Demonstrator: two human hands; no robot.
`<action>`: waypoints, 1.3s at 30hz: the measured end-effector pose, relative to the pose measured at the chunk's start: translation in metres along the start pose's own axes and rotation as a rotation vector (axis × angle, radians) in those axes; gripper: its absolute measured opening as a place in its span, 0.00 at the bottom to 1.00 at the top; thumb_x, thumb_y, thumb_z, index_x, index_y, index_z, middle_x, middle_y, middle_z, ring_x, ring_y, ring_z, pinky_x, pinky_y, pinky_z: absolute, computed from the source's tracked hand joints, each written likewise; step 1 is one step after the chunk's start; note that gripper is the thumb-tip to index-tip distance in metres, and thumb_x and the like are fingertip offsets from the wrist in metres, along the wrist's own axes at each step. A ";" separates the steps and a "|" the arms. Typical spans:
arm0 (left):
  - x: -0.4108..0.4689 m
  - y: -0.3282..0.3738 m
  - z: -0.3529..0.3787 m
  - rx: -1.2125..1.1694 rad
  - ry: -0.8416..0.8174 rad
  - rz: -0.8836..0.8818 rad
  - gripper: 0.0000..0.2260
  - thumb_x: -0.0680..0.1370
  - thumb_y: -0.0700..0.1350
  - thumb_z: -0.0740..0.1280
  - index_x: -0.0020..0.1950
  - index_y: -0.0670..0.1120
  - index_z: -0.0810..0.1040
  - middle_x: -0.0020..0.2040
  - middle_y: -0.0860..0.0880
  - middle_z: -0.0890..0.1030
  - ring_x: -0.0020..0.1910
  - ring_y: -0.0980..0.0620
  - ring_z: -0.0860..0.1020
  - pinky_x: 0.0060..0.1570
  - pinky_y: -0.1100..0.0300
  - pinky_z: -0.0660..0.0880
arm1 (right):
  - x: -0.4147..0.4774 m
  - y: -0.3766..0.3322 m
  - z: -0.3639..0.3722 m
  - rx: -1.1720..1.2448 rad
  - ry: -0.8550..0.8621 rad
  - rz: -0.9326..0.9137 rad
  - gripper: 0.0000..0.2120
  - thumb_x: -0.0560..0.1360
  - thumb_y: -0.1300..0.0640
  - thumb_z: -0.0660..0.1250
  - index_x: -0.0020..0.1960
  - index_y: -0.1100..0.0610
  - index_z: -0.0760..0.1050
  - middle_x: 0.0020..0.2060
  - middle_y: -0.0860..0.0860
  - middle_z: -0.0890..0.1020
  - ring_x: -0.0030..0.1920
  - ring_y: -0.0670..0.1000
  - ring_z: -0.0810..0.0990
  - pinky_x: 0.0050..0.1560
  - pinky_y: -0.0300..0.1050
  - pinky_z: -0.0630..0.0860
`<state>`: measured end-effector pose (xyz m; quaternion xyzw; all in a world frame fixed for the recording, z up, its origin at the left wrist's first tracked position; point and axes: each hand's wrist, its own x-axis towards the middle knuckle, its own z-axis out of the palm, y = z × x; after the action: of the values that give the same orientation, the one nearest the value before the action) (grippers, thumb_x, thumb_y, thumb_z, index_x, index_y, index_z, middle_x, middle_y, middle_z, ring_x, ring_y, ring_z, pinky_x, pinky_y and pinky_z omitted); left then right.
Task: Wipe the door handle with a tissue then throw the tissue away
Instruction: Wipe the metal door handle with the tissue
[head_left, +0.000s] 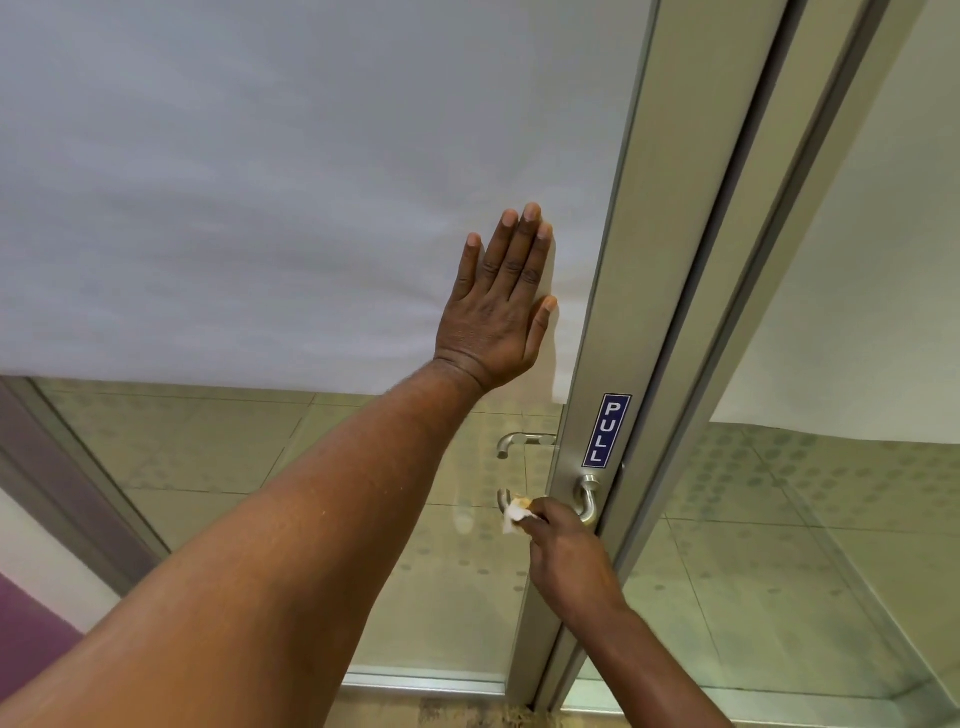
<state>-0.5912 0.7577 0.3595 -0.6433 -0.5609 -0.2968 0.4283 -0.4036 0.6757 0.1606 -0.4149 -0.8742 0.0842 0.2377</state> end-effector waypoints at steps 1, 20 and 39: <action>0.000 0.000 0.000 0.002 0.003 0.000 0.31 0.84 0.52 0.54 0.83 0.40 0.51 0.83 0.38 0.56 0.82 0.40 0.51 0.81 0.46 0.38 | -0.003 0.006 -0.002 0.001 0.008 0.011 0.17 0.69 0.69 0.72 0.56 0.56 0.85 0.51 0.51 0.83 0.46 0.54 0.83 0.39 0.43 0.80; 0.000 -0.001 0.002 0.023 -0.003 0.002 0.31 0.84 0.52 0.53 0.83 0.40 0.50 0.83 0.39 0.55 0.82 0.40 0.51 0.81 0.45 0.39 | 0.006 0.069 -0.011 -0.090 -0.027 0.136 0.30 0.68 0.75 0.67 0.66 0.55 0.79 0.69 0.51 0.76 0.67 0.55 0.76 0.60 0.44 0.77; 0.000 0.001 0.000 0.040 0.007 -0.002 0.30 0.85 0.53 0.52 0.83 0.39 0.52 0.83 0.38 0.56 0.82 0.40 0.52 0.80 0.46 0.37 | -0.011 0.057 0.009 0.437 0.228 0.604 0.24 0.76 0.74 0.62 0.70 0.62 0.76 0.63 0.57 0.78 0.51 0.50 0.79 0.52 0.29 0.73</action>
<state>-0.5900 0.7574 0.3590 -0.6333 -0.5657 -0.2881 0.4426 -0.3628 0.7041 0.1298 -0.5998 -0.6423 0.2878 0.3807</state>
